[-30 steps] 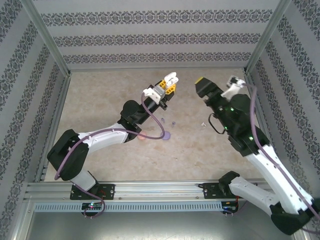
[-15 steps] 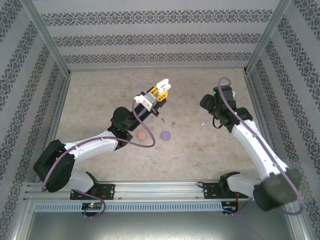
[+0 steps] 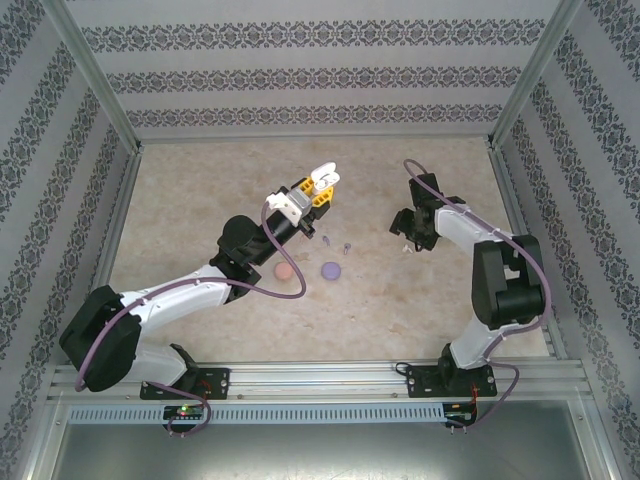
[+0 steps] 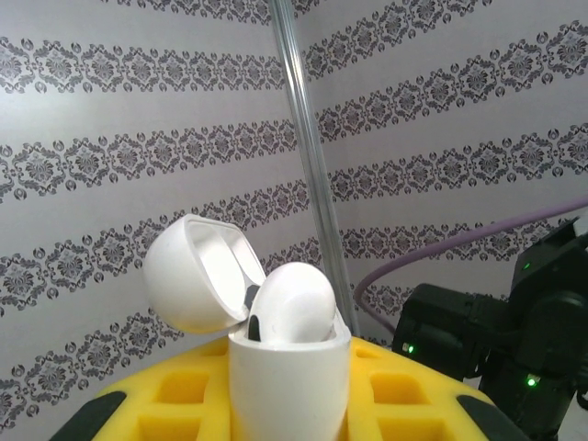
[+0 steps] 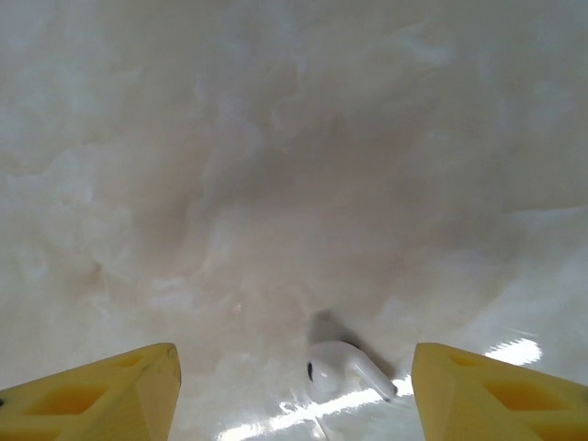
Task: Insert the wireless bluetooth earbuds into the charging case
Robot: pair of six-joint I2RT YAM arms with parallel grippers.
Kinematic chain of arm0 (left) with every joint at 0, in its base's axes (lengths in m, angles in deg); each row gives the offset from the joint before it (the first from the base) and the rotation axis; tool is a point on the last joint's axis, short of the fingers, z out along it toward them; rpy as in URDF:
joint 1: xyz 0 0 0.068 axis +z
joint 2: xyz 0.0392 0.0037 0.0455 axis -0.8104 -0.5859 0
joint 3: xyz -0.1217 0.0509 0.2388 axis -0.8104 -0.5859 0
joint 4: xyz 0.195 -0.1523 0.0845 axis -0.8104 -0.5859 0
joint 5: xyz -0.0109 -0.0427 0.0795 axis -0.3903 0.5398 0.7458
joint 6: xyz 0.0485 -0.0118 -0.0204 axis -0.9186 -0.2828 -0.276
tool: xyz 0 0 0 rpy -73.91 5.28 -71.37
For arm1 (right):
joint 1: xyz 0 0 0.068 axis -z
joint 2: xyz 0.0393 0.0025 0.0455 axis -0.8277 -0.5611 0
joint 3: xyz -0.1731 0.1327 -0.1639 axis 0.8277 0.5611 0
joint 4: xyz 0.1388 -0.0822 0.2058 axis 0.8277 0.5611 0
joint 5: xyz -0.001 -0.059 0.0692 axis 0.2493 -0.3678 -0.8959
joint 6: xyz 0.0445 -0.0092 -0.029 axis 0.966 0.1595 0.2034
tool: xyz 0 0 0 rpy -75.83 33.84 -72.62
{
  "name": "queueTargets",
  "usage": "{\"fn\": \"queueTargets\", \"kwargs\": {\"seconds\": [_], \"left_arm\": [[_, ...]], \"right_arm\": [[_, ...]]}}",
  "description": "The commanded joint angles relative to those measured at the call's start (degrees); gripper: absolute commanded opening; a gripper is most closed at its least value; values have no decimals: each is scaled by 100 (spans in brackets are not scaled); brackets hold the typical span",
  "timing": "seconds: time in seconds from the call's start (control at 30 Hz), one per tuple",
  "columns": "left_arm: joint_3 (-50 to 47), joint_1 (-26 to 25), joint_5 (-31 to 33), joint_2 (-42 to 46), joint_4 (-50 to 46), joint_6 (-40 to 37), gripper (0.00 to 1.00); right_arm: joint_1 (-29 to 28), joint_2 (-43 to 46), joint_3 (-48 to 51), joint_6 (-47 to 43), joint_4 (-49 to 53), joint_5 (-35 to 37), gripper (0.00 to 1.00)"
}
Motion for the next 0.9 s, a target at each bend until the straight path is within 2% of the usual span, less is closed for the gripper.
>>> {"fn": "queueTargets", "kwargs": {"seconds": [0.0,0.33,0.87], "left_arm": [[-42,49,-79,176,27,-23,0],[2,48,-86,80,82,20,0],[-50,49,-98,124,115,145,0]], "right_arm": [[27,-257,-43,62,-332,-245,68],[16,-523,9,149,-360,-218,66],[-291,63,561,547,-292,-484,64]]}}
